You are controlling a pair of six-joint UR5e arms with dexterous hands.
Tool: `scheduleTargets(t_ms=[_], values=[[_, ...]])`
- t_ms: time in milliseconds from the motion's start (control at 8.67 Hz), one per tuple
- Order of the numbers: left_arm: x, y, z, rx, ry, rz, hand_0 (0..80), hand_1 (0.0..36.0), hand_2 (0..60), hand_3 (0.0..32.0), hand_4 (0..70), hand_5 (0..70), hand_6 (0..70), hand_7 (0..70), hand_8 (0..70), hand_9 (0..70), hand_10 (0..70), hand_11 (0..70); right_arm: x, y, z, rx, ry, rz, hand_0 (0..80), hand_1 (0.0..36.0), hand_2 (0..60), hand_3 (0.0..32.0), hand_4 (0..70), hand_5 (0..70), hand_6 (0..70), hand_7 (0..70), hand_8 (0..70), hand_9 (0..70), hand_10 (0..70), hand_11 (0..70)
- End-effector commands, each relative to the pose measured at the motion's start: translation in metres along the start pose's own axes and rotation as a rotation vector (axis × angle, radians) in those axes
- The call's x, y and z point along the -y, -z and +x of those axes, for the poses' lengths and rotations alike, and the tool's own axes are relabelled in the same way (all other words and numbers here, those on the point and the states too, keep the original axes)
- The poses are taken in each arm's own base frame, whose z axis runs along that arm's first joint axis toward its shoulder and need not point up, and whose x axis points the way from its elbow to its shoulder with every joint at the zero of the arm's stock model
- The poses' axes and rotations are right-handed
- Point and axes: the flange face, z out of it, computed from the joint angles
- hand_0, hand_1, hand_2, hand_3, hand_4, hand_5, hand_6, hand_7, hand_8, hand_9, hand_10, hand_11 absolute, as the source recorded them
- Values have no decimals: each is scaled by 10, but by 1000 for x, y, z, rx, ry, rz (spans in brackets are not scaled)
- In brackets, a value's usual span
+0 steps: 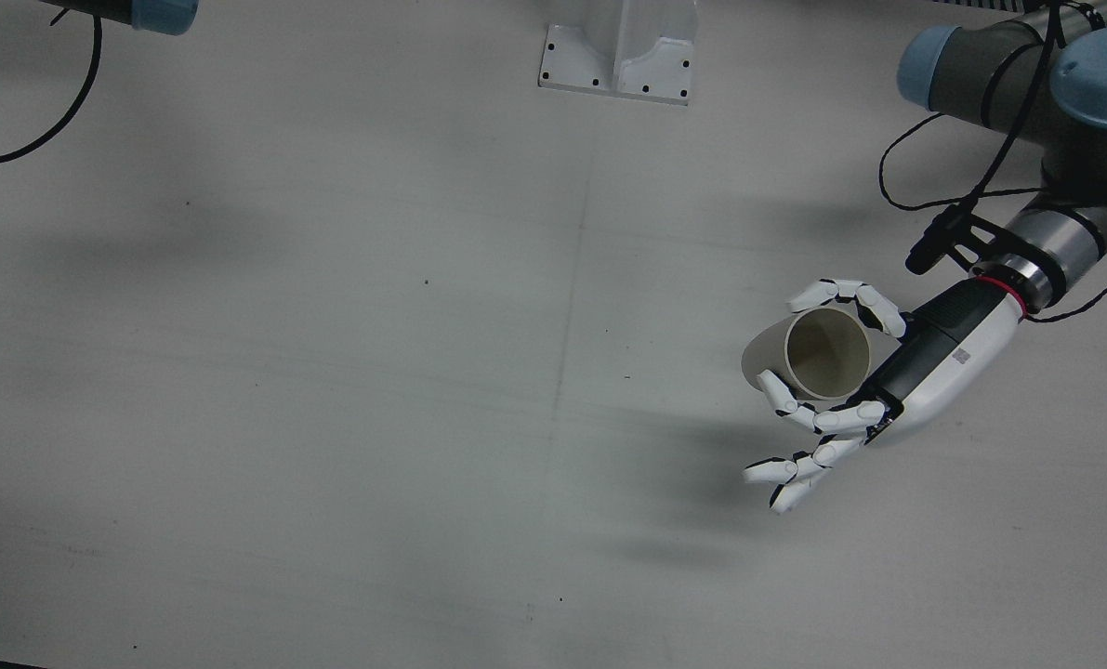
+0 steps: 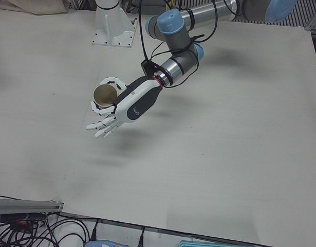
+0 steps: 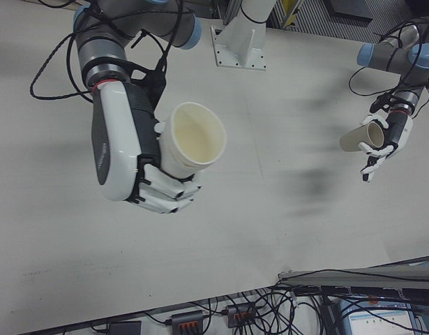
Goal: Pour water
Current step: 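Lift both cups, moving the right hand's cup above the left hand's cup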
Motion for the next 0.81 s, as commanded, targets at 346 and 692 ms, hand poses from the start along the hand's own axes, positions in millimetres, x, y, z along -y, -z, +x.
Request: scheduleTargets(t_ms=[346,692], values=[[7,-4,-39,52,10,8,396,360,600,0,383,700,84,199,36,65,12,34,-314,-15,126,4,505,-350,602,360,600,0,700,700,695,700,582,700,608,700],[-3,-9,-37,48,-1,-13,405,360,600,0,386,700,88,207,35,62,8,29,-362,71,252,-35,797,-352,587,357,600,0,700,700,610,700,495,680,579,700]])
